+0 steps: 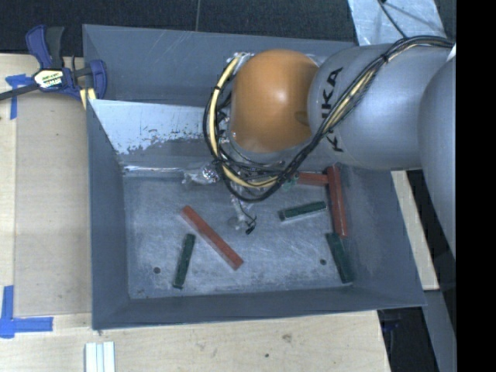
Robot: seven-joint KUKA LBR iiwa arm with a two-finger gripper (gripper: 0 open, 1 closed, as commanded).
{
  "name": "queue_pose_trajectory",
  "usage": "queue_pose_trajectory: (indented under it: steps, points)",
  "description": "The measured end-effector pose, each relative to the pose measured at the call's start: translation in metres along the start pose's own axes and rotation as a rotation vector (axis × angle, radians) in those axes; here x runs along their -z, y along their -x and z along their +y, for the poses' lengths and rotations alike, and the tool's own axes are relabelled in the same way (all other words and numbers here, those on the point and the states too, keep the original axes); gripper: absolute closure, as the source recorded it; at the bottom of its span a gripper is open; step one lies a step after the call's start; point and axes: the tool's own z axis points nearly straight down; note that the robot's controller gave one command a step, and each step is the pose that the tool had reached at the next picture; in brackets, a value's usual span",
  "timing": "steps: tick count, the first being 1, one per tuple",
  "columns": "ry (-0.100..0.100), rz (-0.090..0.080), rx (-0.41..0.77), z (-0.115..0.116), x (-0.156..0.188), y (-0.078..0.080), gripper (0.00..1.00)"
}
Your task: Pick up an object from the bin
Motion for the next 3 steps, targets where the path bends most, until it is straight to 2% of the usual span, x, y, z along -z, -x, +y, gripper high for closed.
queue_pose_trajectory:
  steps: [1,2,3]
  points:
    - [-0.001,0.005,0.135,0.044,-0.053,0.034,0.0]
    - [-0.003,0.005,0.338,0.008,-0.065,-0.066,0.0]
    - [-0.009,0.001,0.322,-0.053,-0.047,-0.056,0.0]
